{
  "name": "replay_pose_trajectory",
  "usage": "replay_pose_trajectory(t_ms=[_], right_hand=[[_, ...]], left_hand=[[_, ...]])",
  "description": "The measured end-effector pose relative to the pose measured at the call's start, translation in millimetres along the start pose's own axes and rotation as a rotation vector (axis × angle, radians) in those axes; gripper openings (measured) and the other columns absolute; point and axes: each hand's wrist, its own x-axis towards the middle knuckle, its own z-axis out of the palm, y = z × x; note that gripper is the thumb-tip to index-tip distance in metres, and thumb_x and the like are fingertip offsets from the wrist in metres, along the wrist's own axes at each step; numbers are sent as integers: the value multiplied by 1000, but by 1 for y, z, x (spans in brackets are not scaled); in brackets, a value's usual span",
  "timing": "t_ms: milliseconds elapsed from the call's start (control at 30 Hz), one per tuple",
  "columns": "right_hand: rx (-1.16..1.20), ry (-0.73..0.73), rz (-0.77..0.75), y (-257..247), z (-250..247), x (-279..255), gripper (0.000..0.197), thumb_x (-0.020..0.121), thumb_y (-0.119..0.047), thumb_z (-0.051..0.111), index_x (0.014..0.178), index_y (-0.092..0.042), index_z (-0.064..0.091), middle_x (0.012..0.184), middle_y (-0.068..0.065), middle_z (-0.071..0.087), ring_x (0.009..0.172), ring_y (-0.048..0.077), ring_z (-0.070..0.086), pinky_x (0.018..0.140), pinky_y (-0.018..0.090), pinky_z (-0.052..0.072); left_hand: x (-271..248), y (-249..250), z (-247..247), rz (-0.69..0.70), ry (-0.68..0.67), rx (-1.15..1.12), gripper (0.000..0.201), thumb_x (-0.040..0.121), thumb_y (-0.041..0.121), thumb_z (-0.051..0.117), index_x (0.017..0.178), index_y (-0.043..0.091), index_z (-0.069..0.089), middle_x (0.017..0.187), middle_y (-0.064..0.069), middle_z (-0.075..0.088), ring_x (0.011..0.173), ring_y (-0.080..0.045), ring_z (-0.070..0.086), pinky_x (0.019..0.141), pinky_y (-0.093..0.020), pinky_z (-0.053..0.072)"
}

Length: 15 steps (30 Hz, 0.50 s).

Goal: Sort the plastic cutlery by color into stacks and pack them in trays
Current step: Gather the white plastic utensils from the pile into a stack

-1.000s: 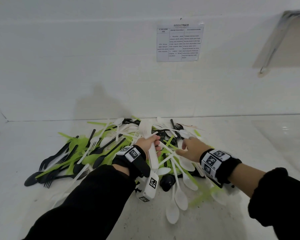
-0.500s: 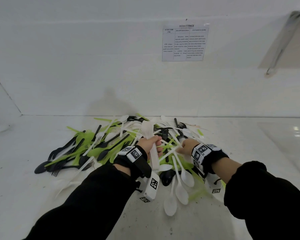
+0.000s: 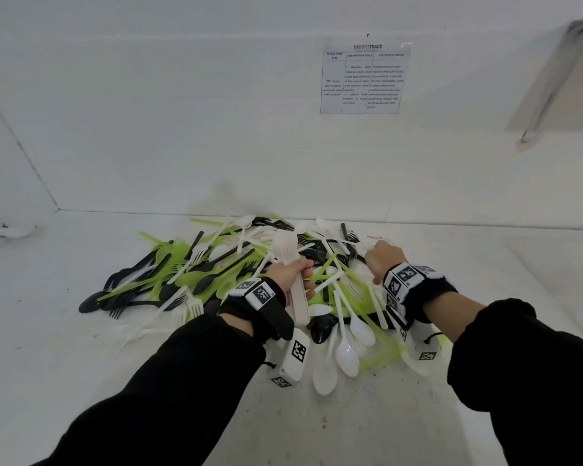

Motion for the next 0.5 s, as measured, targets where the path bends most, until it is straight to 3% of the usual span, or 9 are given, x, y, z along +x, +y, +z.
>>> replay_pose_trajectory(t_ms=[33, 100, 233, 333, 433, 500], right_hand=[[5, -8, -25, -1, 2, -4, 30, 96, -10, 33, 110, 8, 52, 110, 24, 55, 100, 30, 56, 75, 30, 39], [-41, -70, -55, -3, 11, -17, 33, 98, -21, 34, 114, 2, 51, 105, 18, 52, 91, 24, 50, 75, 28, 36], [-351, -242, -79, -6, 40, -42, 44, 95, -34, 46, 123, 0, 51, 123, 13, 57, 103, 25, 54, 81, 29, 41], [-392, -203, -63, -7, 51, -50, 45, 92, -36, 53, 120, -1, 53, 124, 13, 58, 113, 26, 55, 82, 28, 43], [-328, -163, -25, -10, 54, -55, 37, 91, -29, 55, 116, -2, 54, 117, 14, 59, 114, 27, 55, 86, 27, 45], [-305, -140, -25, -12, 55, -57, 19, 91, -24, 55, 92, -6, 57, 98, 13, 56, 110, 28, 57, 82, 28, 45]], left_hand=[[-1, 0, -1, -1, 2, 0, 20, 96, 18, 51, 78, 10, 58, 47, 4, 55, 38, -11, 51, 48, -25, 47], [-4, 2, -4, -3, 1, 2, 21, 96, 18, 51, 78, 10, 58, 45, 4, 55, 36, -10, 51, 48, -25, 47], [-14, 4, -7, -11, -28, -5, 23, 97, 16, 48, 77, 9, 56, 42, 4, 52, 34, -10, 47, 52, -25, 44], [-20, 6, -10, -24, -36, 5, 24, 97, 17, 47, 76, 8, 56, 43, 4, 53, 36, -11, 47, 54, -27, 44], [-26, 6, -16, -46, -59, 15, 24, 98, 16, 47, 77, 9, 56, 41, 4, 51, 39, -12, 46, 56, -27, 42], [-28, 3, -20, -56, -67, 15, 24, 98, 17, 45, 78, 8, 55, 42, 4, 51, 34, -11, 46, 56, -27, 41]])
